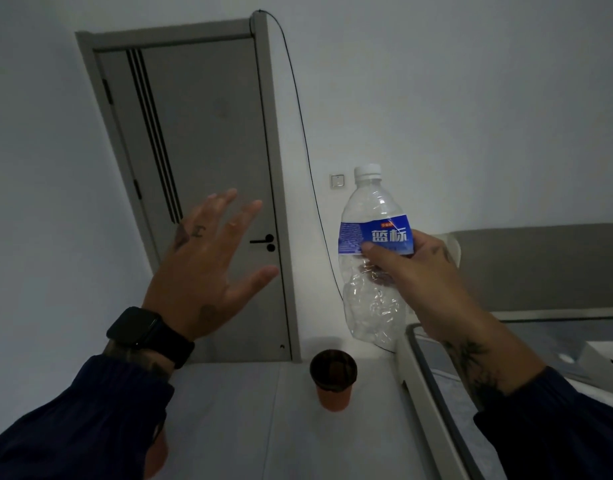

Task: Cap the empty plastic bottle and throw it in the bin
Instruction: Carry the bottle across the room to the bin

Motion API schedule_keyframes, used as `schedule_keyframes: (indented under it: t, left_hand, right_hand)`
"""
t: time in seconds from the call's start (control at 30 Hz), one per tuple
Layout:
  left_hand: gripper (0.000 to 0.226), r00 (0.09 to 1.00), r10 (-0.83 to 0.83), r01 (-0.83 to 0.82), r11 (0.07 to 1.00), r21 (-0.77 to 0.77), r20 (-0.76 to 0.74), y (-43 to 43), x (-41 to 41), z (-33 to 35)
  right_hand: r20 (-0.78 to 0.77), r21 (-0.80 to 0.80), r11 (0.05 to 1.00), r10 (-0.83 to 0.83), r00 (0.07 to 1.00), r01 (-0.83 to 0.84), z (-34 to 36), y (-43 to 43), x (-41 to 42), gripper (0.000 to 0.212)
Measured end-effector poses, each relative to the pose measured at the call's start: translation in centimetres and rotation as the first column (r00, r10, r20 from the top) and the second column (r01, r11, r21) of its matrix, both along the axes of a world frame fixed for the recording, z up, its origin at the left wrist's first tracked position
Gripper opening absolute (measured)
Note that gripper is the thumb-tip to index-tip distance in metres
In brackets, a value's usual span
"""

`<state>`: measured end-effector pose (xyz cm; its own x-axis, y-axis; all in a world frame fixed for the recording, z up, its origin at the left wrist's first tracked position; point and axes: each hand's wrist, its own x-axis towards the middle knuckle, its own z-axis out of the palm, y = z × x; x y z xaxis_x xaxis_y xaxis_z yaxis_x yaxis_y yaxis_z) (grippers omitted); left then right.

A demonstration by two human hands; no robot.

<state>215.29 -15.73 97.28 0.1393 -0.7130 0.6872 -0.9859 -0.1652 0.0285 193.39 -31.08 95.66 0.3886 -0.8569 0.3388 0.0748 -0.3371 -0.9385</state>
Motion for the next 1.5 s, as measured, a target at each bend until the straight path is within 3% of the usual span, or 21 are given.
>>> schedule_keyframes:
  t: [0.4,0.67,0.8,1.0,1.33,1.5]
  left_hand:
    - [0.079,1.0,0.0,0.0,1.0,-0.012,-0.022,-19.1,13.0,0.0]
    - [0.081,0.996,-0.081,0.081,0.996,-0.026,-0.023,-35.1,23.8,-2.5]
    - [0.081,0.994,-0.103,0.103,0.995,0.003,-0.035,-44.2,30.5,-3.0]
    - [0.081,0.984,-0.168,0.169,0.986,0.007,-0.054,-55.4,35.3,-4.1]
    - [0.08,0.978,-0.175,0.174,0.985,-0.015,-0.117,-66.7,39.0,-12.6]
    - [0.079,0.977,-0.178,0.178,0.984,-0.013,-0.113,-71.0,40.0,-22.9]
  right_hand:
    - [-0.004,-0.024,1.0,0.004,1.0,-0.004,0.7,-18.9,12.4,0.032]
    - [-0.002,-0.021,0.998,-0.056,0.998,0.056,-1.5,-33.1,22.8,0.023]
    - [-0.021,-0.024,0.997,-0.079,0.997,0.079,-1.4,-41.3,29.5,0.034]
    - [-0.023,0.0,0.996,-0.089,0.996,0.089,-3.0,-50.6,34.6,0.026]
    - [-0.095,0.036,0.995,-0.093,0.991,0.097,-11.3,-61.5,38.6,0.025]
    - [-0.16,0.088,0.991,-0.082,0.984,0.097,-22.4,-65.9,39.4,0.022]
